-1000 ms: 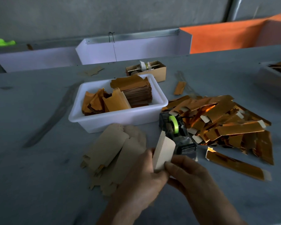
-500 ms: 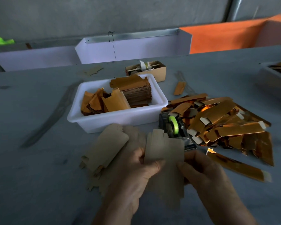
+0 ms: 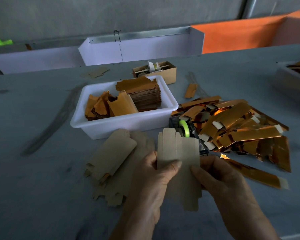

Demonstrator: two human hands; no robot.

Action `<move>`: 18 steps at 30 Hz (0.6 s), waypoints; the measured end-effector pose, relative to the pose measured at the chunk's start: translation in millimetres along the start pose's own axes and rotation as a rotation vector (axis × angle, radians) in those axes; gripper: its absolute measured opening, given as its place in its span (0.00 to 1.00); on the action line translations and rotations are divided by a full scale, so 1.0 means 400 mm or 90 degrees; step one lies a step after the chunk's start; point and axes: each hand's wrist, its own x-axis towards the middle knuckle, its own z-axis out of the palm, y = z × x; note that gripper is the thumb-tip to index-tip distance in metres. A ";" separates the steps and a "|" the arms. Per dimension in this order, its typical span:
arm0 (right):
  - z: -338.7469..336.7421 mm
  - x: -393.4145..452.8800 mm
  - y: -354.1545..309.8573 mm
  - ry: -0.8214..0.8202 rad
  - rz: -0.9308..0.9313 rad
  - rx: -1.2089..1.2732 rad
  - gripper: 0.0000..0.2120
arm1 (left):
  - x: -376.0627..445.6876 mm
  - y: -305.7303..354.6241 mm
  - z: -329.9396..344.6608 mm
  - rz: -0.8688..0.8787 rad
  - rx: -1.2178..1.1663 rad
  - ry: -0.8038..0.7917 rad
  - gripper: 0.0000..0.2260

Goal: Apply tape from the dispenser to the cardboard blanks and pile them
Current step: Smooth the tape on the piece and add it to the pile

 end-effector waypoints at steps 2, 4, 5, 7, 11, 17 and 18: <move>0.000 -0.001 0.002 0.010 -0.021 -0.038 0.04 | 0.001 -0.002 -0.001 0.009 0.013 0.006 0.09; 0.000 -0.004 0.005 0.027 -0.047 -0.094 0.05 | 0.001 -0.004 0.001 0.014 0.028 0.012 0.09; 0.002 -0.007 0.005 0.037 -0.069 -0.139 0.06 | -0.001 -0.005 0.004 0.019 0.040 0.020 0.08; 0.012 -0.019 -0.001 0.065 -0.146 -0.253 0.09 | -0.004 -0.007 0.012 0.044 0.068 0.048 0.06; 0.037 -0.041 -0.010 0.064 -0.254 -0.283 0.11 | -0.003 -0.013 0.024 0.133 0.167 0.111 0.05; 0.044 -0.039 -0.019 -0.012 -0.226 -0.172 0.07 | -0.029 0.010 0.010 0.043 0.006 -0.043 0.06; 0.040 -0.036 -0.017 -0.006 -0.228 -0.188 0.10 | -0.030 0.011 0.005 0.037 0.000 -0.073 0.07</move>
